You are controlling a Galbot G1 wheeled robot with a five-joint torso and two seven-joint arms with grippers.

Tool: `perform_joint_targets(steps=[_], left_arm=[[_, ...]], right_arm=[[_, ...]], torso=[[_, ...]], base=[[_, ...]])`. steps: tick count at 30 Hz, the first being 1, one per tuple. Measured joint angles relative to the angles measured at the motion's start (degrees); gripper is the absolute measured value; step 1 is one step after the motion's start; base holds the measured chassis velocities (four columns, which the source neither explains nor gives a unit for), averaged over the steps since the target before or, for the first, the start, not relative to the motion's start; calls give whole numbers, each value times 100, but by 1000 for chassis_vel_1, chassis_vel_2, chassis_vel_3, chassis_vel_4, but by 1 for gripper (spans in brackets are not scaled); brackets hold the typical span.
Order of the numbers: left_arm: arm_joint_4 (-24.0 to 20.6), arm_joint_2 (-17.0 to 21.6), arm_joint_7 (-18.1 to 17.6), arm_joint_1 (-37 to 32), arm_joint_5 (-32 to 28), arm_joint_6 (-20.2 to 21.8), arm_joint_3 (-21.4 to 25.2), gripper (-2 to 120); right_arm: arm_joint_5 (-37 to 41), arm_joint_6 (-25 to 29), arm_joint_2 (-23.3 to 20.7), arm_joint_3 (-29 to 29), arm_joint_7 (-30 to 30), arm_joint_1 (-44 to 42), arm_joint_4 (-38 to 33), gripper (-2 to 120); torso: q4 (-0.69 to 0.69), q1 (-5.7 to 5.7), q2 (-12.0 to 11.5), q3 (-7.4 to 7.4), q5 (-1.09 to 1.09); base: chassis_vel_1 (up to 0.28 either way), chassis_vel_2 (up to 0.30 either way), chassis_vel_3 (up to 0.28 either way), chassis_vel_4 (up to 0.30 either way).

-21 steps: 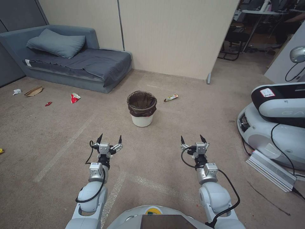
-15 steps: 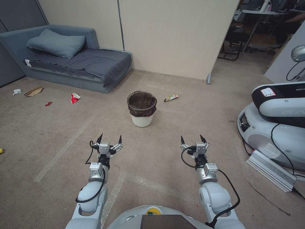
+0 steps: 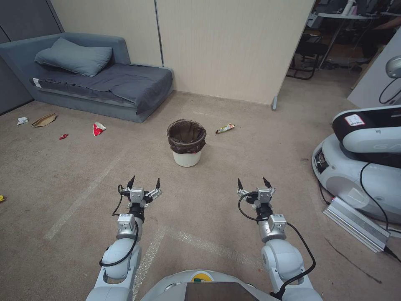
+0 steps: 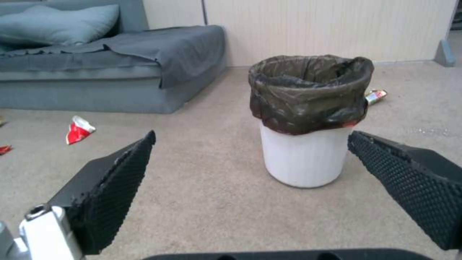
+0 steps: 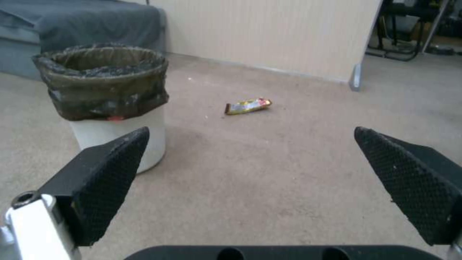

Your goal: Pick up the trash bin, then pick up the garbage from the floor and place it into the trash bin.

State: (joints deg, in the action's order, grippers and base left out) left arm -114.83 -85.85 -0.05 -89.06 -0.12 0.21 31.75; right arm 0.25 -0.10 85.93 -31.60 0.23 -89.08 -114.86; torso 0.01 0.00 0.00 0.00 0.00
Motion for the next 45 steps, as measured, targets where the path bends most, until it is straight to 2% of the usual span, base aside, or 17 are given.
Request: perform_joint_targets(steps=[2,3,4,6,7,8,9,11,12,15,16,18,20,31,45], left_arm=[[-134,47,-30,-105,-66,151,95,100],[-318,128,-98,-265,-168,378,259,100],[-318,128,-98,-265,-168,378,259,100],[-628,250,-195,-526,-343,753,506,100],[-820,330,-258,-689,-450,987,663,100],[-820,330,-258,-689,-450,987,663,100],[-985,394,-311,-825,-541,1186,798,100],[-1372,550,-440,-1152,-758,1659,1115,100],[-1372,550,-440,-1152,-758,1659,1115,100],[-1910,768,-610,-1606,-1054,2308,1551,100],[-1988,798,-637,-1667,-1100,2399,1618,100],[-2057,814,-685,-1675,-1210,2464,1650,100],[-2101,822,-708,-1603,-1298,2474,1655,100],[-2120,849,-686,-1562,-1270,2428,1636,100],[-2205,872,-456,-1513,-1311,2412,1581,100]], right_arm=[[172,-111,-5,-75,171,-176,-238,100],[433,-282,-18,-215,449,-479,-628,100],[433,-282,-18,-215,449,-479,-628,100],[628,-391,-26,-307,628,-675,-884,100],[696,-385,-28,-354,640,-700,-929,100],[696,-385,-28,-354,640,-700,-929,100],[727,-370,-30,-381,636,-712,-952,100],[744,-324,-33,-442,608,-715,-983,100],[744,-324,-33,-442,608,-715,-983,100],[739,-260,-32,-481,522,-711,-984,100],[736,-244,-29,-481,513,-711,-983,100],[728,-224,-22,-475,497,-712,-979,100],[724,-187,-10,-463,481,-710,-971,100],[708,-82,-1,-464,420,-680,-873,100],[697,-97,-4,-427,356,-628,-843,100]], torso=[[0,0,0,0,0],[-2,0,0,0,-1],[-2,0,0,0,-1],[-5,0,0,-1,-5],[-2,0,0,-1,1],[-2,0,0,-1,1],[1,0,0,0,0],[2,0,0,0,-1],[2,0,0,0,-1],[0,0,0,-1,0],[0,0,1,-1,2],[2,0,0,-1,1],[-4,0,1,-1,-1],[-1,0,0,0,-1],[-2,0,0,0,0]], base=[[0,0,0,0],[0,0,0,0],[0,0,0,0],[0,0,0,0],[0,0,0,0],[0,0,0,0],[0,0,0,0],[0,0,0,0],[0,0,0,0],[0,0,0,0],[0,0,0,0],[0,0,0,0],[0,0,0,0],[0,0,0,0],[-70,57,75,-56]])
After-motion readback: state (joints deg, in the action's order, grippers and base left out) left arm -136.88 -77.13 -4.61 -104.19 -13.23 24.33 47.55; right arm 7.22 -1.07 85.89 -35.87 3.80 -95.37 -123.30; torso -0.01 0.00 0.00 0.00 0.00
